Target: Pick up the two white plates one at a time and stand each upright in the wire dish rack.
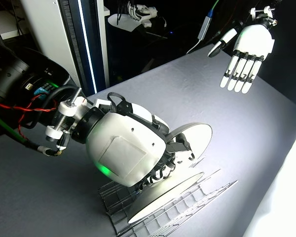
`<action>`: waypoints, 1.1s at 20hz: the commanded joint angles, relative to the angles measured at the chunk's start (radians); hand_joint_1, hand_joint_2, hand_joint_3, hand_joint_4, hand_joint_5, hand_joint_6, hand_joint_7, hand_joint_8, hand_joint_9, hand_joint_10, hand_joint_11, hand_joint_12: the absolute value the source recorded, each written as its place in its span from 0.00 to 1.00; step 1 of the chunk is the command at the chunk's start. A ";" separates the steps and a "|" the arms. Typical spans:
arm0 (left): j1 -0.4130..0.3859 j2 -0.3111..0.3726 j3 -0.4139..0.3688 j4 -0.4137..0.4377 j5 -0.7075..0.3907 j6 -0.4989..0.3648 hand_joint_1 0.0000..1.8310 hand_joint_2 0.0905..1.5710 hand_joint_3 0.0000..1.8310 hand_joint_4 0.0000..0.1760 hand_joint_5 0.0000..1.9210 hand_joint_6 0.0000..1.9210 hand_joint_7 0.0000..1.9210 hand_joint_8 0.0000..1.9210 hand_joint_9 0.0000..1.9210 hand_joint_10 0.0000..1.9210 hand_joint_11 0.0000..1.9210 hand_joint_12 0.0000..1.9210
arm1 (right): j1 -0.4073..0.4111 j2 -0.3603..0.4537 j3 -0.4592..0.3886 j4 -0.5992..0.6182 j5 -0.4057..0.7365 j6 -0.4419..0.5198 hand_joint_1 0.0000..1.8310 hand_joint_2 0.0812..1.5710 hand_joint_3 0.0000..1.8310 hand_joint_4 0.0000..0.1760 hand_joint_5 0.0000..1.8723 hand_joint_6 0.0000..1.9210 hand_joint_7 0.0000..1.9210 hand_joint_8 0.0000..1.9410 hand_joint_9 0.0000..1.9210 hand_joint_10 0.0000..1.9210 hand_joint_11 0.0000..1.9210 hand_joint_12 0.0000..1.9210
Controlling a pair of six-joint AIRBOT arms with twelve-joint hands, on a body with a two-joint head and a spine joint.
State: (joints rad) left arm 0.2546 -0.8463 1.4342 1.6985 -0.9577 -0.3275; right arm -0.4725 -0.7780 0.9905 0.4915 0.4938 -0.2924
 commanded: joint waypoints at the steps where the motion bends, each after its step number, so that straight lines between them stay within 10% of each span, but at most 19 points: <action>1: -0.003 0.005 -0.002 -0.073 -0.015 -0.001 0.00 0.70 0.00 0.00 0.08 0.00 0.07 0.00 0.06 0.00 0.00 0.10 | -0.002 0.008 0.004 -0.027 0.107 -0.002 0.76 0.67 0.00 0.00 0.50 0.53 0.56 0.40 0.52 0.54 0.45 0.50; 12: 0.041 0.006 -0.056 -0.073 -0.073 -0.001 0.00 0.71 0.00 0.00 0.08 0.00 0.07 0.00 0.06 0.00 0.00 0.10 | -0.020 0.007 0.004 -0.145 0.143 -0.010 0.75 0.71 0.00 0.00 0.47 0.61 0.50 0.49 0.44 0.64 0.37 0.55; 13: 0.046 0.006 -0.061 -0.073 -0.075 -0.001 0.00 0.71 0.00 0.00 0.08 0.00 0.07 0.00 0.06 0.00 0.00 0.10 | -0.017 0.007 0.004 -0.145 0.151 -0.008 0.68 0.71 0.00 0.00 0.47 0.61 0.50 0.50 0.44 0.36 0.35 0.54; 15: 0.049 0.006 -0.065 -0.073 -0.075 -0.001 0.00 0.72 0.00 0.00 0.09 0.00 0.08 0.00 0.06 0.00 0.00 0.10 | -0.001 0.005 0.003 -0.121 0.157 -0.003 0.65 0.74 0.00 0.08 0.44 0.66 0.47 0.56 0.46 0.11 0.27 0.55; 17: 0.049 0.006 -0.064 -0.073 -0.075 -0.001 0.00 0.71 0.00 0.00 0.08 0.00 0.08 0.00 0.06 0.00 0.00 0.09 | 0.029 0.004 0.003 -0.084 0.157 0.011 0.62 0.75 0.00 0.00 0.43 0.64 0.44 0.11 0.45 0.04 0.22 0.53; 19: 0.051 0.006 -0.064 -0.073 -0.073 -0.001 0.00 0.71 0.00 0.00 0.08 0.00 0.07 0.00 0.05 0.00 0.00 0.08 | 0.057 0.003 0.001 -0.072 0.150 0.028 0.68 0.69 0.00 0.00 0.40 0.12 0.43 0.02 0.42 0.01 0.20 0.50; 22: 0.052 0.006 -0.066 -0.073 -0.072 -0.001 0.00 0.70 0.00 0.00 0.08 0.00 0.07 0.00 0.05 0.00 0.00 0.08 | 0.088 0.003 -0.002 -0.064 0.136 0.035 0.68 0.67 0.00 0.00 0.40 0.01 0.40 0.00 0.38 0.00 0.13 0.52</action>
State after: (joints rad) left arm 0.3119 -0.8459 1.3701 1.6993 -1.0100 -0.3271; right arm -0.3950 -0.7822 0.9882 0.4286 0.5266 -0.2695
